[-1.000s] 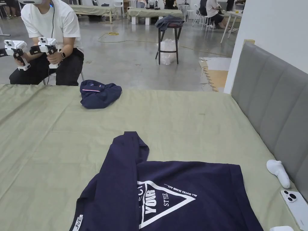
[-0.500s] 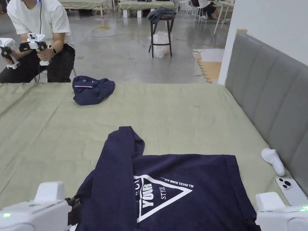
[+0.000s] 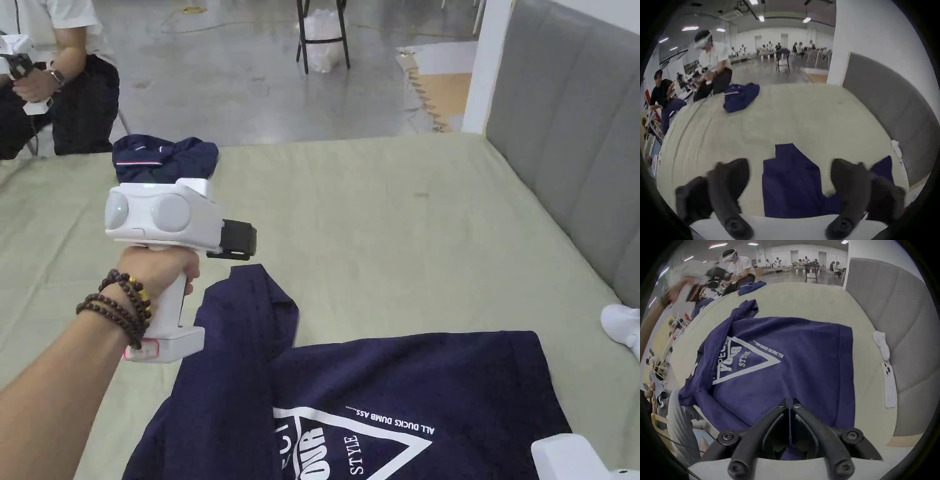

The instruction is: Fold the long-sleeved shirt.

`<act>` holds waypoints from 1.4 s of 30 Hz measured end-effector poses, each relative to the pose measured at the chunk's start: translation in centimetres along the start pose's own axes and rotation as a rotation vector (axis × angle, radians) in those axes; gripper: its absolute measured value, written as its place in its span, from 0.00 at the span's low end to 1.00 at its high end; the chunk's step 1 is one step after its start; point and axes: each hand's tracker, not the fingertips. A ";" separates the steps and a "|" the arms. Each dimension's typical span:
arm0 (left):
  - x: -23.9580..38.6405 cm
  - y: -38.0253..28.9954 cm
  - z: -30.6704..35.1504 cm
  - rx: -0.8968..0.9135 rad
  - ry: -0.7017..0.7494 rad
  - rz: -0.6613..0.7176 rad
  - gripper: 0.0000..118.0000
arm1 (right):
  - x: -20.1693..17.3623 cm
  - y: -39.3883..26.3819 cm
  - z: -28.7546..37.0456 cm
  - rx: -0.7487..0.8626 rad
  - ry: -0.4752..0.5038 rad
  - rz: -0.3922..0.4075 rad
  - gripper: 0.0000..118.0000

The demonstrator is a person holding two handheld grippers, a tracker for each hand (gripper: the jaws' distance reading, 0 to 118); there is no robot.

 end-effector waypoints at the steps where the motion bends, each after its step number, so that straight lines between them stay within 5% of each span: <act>1: 0.1 0.3 -3.2 -0.044 -0.010 0.005 0.75 | 0.1 0.0 -0.8 -0.015 0.002 -0.003 0.01; 6: 1.2 -2.6 -12.7 -0.190 0.003 -0.063 0.74 | 0.6 -0.5 -3.3 -0.076 0.012 -0.020 0.01; 7: 1.4 -3.3 -14.0 -0.181 0.028 -0.061 0.66 | 0.7 -0.7 -3.6 -0.087 0.012 -0.021 0.01; 9: 1.2 -3.7 -14.1 -0.135 0.065 -0.053 0.28 | 0.9 -1.1 -3.8 -0.101 0.004 -0.024 0.01; 13: 1.5 -4.0 -12.5 -0.135 0.035 -0.035 0.13 | 1.2 -1.7 -3.5 -0.112 -0.008 -0.032 0.01; 21: 0.9 -1.8 4.5 0.076 -0.040 -0.021 0.13 | 0.3 -2.3 0.3 -0.046 -0.003 -0.014 0.01; 27: 2.7 -11.8 16.2 0.170 -0.002 -0.022 0.13 | -1.2 -3.5 3.6 0.012 0.005 0.016 0.01; 35: 4.5 -30.8 12.7 -0.167 0.005 0.123 0.14 | -2.1 -5.0 6.5 0.045 -0.009 0.039 0.01; 42: 6.4 -32.8 12.1 -0.141 0.068 0.124 0.13 | -2.2 -6.0 7.3 0.047 -0.026 0.034 0.01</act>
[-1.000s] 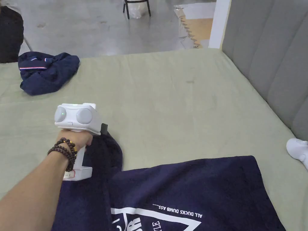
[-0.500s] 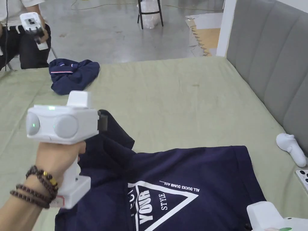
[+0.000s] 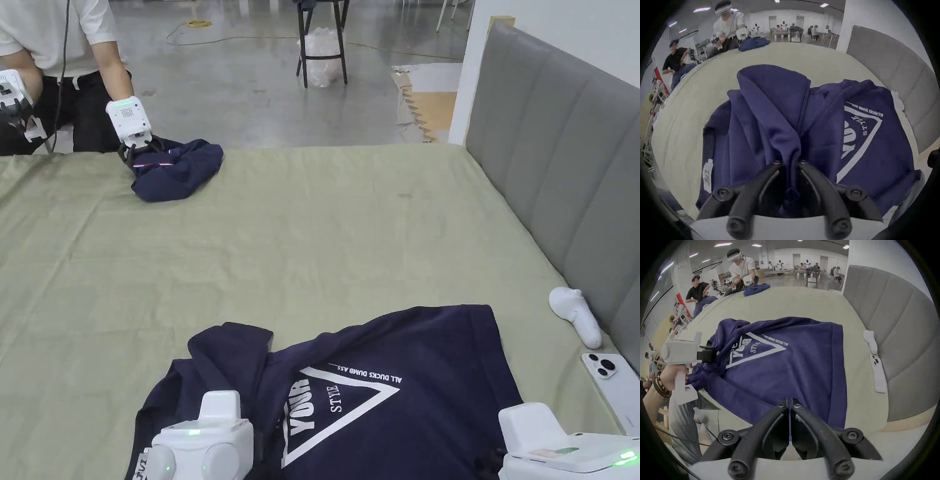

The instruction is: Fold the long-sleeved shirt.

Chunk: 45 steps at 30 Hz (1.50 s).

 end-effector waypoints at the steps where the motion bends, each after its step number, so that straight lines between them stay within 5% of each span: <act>1: -0.2 0.0 0.1 -0.005 -0.006 -0.002 0.16 | -0.1 -0.1 0.0 -0.001 0.002 -0.003 0.01; 3: -0.3 0.3 1.0 0.018 -0.022 0.013 0.27 | -0.2 -0.2 0.1 -0.003 0.002 -0.005 0.01; 6: -1.5 0.6 4.0 0.004 -0.080 0.043 0.90 | -0.4 -0.2 0.6 0.005 0.007 -0.002 0.01; 7: -2.2 0.5 5.7 0.036 -0.110 0.061 0.92 | -0.4 -0.2 0.7 0.007 0.011 -0.004 0.01; 9: -3.4 0.4 9.5 0.169 -0.150 0.065 0.87 | -0.4 0.0 0.7 0.010 0.015 -0.005 0.01; 11: -4.6 1.4 11.1 0.184 -0.124 0.054 0.68 | -0.6 0.2 0.6 0.011 0.012 -0.001 0.01; 12: -5.3 1.9 11.6 0.199 -0.111 0.051 0.42 | -0.6 0.3 0.4 0.011 0.010 0.000 0.01; 13: -6.0 2.6 11.9 0.204 -0.109 0.047 0.05 | -0.7 0.4 0.3 0.011 0.010 0.002 0.01; 18: -8.7 7.5 10.0 0.208 -0.128 0.091 0.05 | -0.8 0.9 -0.1 0.009 0.018 -0.006 0.01; 19: -9.0 8.7 8.9 0.212 -0.124 0.089 0.21 | -0.8 0.9 -0.2 0.007 0.019 -0.008 0.01; 21: -9.6 11.0 6.3 0.198 -0.109 0.090 0.78 | -0.7 1.0 -0.6 -0.002 0.015 -0.008 0.01; 22: -8.5 11.8 5.5 0.182 -0.073 0.078 0.94 | -0.7 1.1 -0.8 -0.009 0.012 -0.008 0.01; 25: -7.9 12.9 1.3 0.115 -0.016 0.098 0.66 | -0.5 1.2 -1.4 -0.027 0.007 -0.013 0.01; 30: -8.8 13.5 -6.3 -0.130 0.014 0.106 0.65 | 1.3 3.4 -3.3 -0.050 0.039 -0.054 0.01; 34: -8.0 12.0 -6.4 -0.077 -0.001 0.066 0.47 | 4.3 8.9 -6.1 -0.036 0.020 -0.074 0.01; 36: -7.8 12.0 -5.7 -0.080 -0.108 0.075 0.15 | 6.0 12.5 -7.9 -0.030 -0.039 -0.082 0.01; 38: -7.6 12.5 -5.3 -0.065 -0.045 0.036 0.11 | 8.2 16.3 -9.8 -0.023 -0.093 -0.114 0.24; 40: -7.5 12.6 -5.0 -0.034 -0.056 0.012 0.11 | 10.6 19.8 -12.0 -0.063 -0.123 -0.183 0.67; 45: -8.4 12.9 -5.0 0.000 -0.082 0.041 0.11 | 15.1 24.2 -18.3 -0.236 -0.108 -0.291 0.67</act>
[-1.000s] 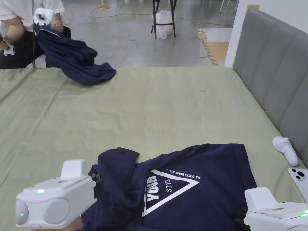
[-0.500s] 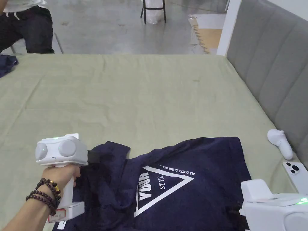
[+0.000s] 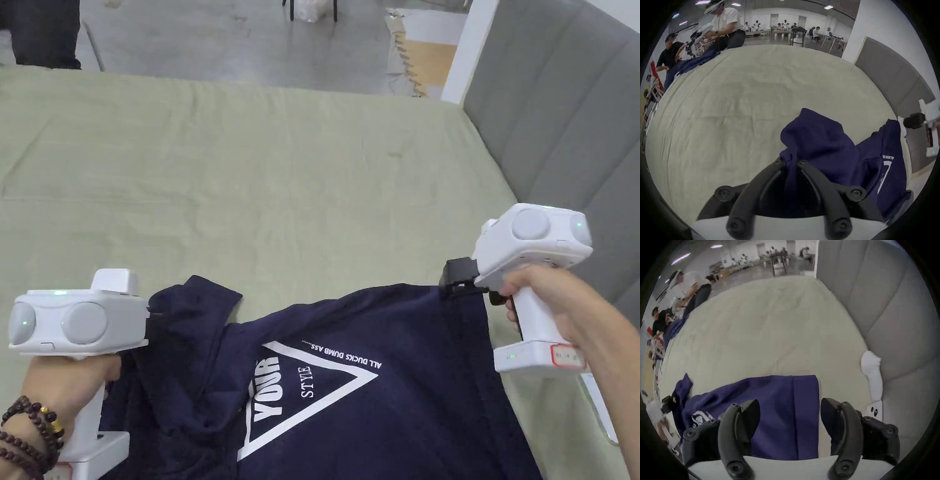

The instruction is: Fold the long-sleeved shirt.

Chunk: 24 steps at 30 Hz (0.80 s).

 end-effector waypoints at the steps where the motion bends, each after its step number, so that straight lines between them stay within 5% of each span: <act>1: 0.0 0.0 -0.2 0.000 0.000 -0.006 0.11 | 0.2 0.7 -1.3 -0.039 0.001 0.001 0.67; 3: 0.0 -0.1 -0.3 -0.003 0.002 -0.012 0.11 | 0.0 1.0 -3.3 -0.066 -0.041 0.008 0.62; 5: 0.2 -0.2 -0.3 -0.003 0.005 -0.016 0.11 | -0.1 1.1 -5.1 -0.068 -0.070 0.023 0.39; 6: 0.3 -0.2 -0.3 -0.003 0.004 -0.015 0.11 | -0.2 1.1 -5.8 -0.082 -0.078 0.020 0.37; 9: 0.2 -0.1 -0.3 -0.005 -0.002 -0.012 0.11 | -0.5 0.3 -4.9 -0.054 -0.022 -0.020 0.10; 13: 0.2 -0.2 1.2 0.038 -0.023 -0.013 0.11 | -1.2 -1.1 -0.7 0.060 -0.035 0.049 0.10; 17: 0.2 -0.7 5.2 0.162 -0.072 0.000 0.11 | -0.7 -4.2 6.3 0.225 0.078 0.028 0.10; 24: -0.5 -5.2 14.3 0.375 -0.159 -0.024 0.11 | 0.7 -16.2 16.5 0.447 0.135 0.073 0.10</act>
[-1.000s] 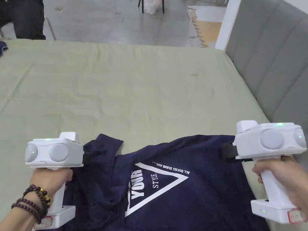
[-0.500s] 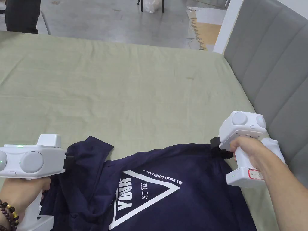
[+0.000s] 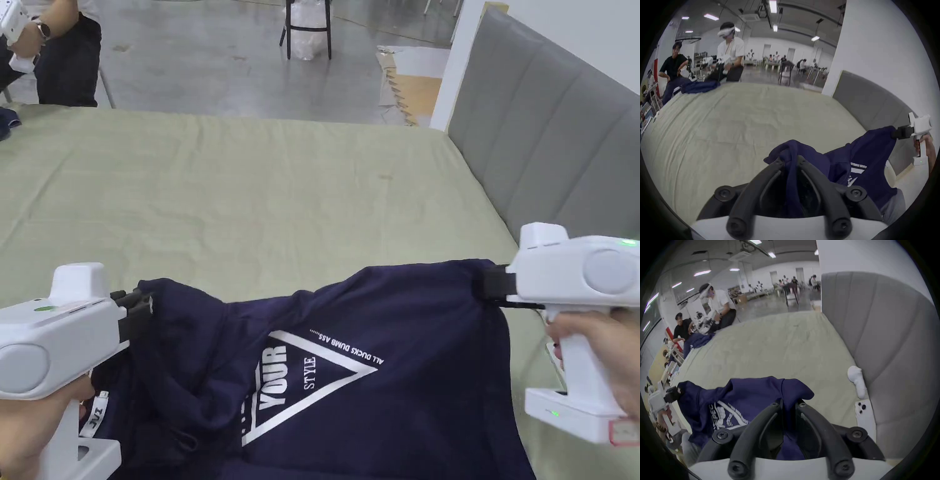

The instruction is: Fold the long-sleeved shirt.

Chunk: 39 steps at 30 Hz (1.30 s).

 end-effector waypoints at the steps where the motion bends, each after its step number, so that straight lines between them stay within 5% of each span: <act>1: 0.1 -0.6 1.4 0.015 -0.013 -0.012 0.11 | 0.1 -1.7 1.7 0.000 0.006 -0.003 0.10; 8: 0.2 -8.7 9.5 0.067 -0.014 -0.043 0.11 | 1.3 -14.4 5.5 -0.155 -0.009 0.008 0.10; 16: -0.4 -13.2 9.8 -0.213 0.037 -0.125 0.12 | 0.6 -21.0 -1.8 -0.516 -0.145 0.246 0.10; 21: -0.8 -18.1 6.0 -0.264 0.093 -0.148 0.12 | -0.3 -20.2 -2.9 -0.480 -0.159 0.215 0.10; 25: 0.7 -16.1 6.4 -0.297 0.101 -0.039 0.17 | -0.3 -20.2 -3.6 -0.481 -0.168 0.221 0.10; 27: 0.7 -14.6 7.5 -0.277 0.141 0.020 0.39 | -0.4 -19.8 -2.6 -0.458 -0.171 0.220 0.22; 29: -1.4 -13.7 8.0 -0.265 0.162 0.078 0.78 | -0.2 -19.2 -1.1 -0.375 -0.203 0.198 0.75; 30: -1.8 -13.1 8.8 -0.245 0.148 0.106 0.90 | -0.2 -18.9 -0.4 -0.352 -0.201 0.185 0.94; 31: -2.1 -12.3 9.9 -0.213 0.131 0.136 0.93 | -0.1 -18.5 0.7 -0.315 -0.196 0.164 0.98; 33: -3.2 -11.1 10.9 -0.152 0.105 0.188 0.90 | -0.2 -17.5 2.4 -0.260 -0.180 0.091 0.92; 35: -3.7 -9.9 12.2 -0.113 0.113 0.201 0.68 | -0.4 -16.6 3.9 -0.214 -0.152 0.030 0.47; 36: -4.0 -9.4 12.8 -0.110 0.116 0.193 0.42 | -0.6 -16.2 4.6 -0.178 -0.126 0.013 0.11; 37: -4.6 -9.3 12.5 -0.112 0.123 0.194 0.04 | -1.0 -16.0 5.0 -0.165 -0.119 0.007 0.00; 39: -5.1 -9.5 11.8 -0.119 0.129 0.229 0.03 | -2.0 -15.5 5.7 -0.138 -0.093 0.012 0.00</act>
